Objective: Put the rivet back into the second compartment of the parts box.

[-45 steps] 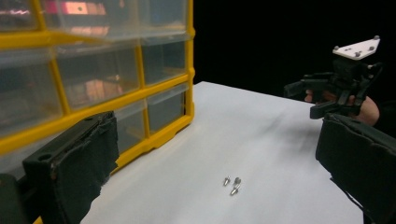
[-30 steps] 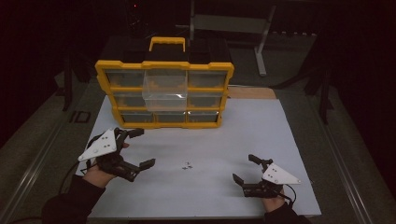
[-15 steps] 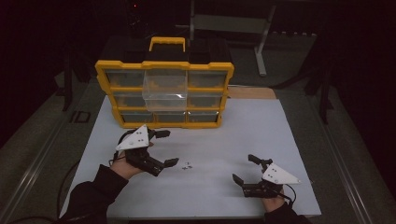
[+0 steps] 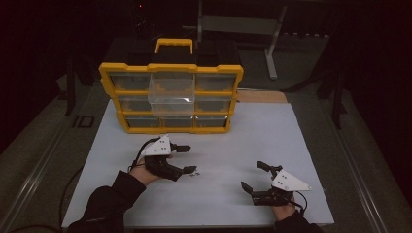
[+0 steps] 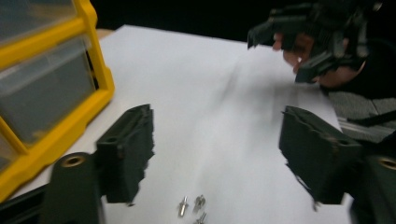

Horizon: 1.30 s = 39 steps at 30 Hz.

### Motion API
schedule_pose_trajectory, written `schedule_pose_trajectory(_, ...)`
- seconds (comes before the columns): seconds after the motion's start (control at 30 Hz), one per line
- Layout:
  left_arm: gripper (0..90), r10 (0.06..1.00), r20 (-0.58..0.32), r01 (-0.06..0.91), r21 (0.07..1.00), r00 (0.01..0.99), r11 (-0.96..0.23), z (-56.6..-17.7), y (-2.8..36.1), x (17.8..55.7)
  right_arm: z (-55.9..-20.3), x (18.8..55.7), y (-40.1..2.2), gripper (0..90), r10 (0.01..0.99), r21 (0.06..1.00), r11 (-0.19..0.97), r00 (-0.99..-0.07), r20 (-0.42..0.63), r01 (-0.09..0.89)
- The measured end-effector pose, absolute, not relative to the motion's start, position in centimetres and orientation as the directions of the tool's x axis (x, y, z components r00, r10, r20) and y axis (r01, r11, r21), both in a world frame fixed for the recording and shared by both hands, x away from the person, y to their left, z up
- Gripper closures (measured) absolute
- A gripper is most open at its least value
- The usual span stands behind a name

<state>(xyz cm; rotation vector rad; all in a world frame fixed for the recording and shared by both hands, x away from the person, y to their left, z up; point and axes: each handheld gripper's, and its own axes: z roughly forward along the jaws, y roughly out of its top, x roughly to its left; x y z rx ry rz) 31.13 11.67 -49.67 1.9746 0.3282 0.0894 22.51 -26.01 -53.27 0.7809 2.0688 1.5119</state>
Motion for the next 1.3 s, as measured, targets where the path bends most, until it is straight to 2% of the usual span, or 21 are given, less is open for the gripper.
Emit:
schedule_pose_trajectory(0.1,36.8,0.276,-0.115,0.223,0.889,0.954,-0.400,-50.7,11.1,31.6,-53.3,22.5,-26.0,10.3,0.677,0.955,0.236,-0.735,-0.032,0.176)
schedule_pose_trajectory(0.63,62.6,0.304,-0.152,0.300,0.793,0.940,-0.530,-53.5,10.1,33.1,-53.3,22.5,-26.0,10.3,0.672,0.955,0.235,-0.740,-0.025,0.180)
schedule_pose_trajectory(1.3,77.0,0.317,-0.116,0.305,0.695,0.941,-0.651,-55.9,8.4,34.0,-53.4,22.6,-26.0,10.4,0.672,0.954,0.235,-0.740,-0.022,0.186)
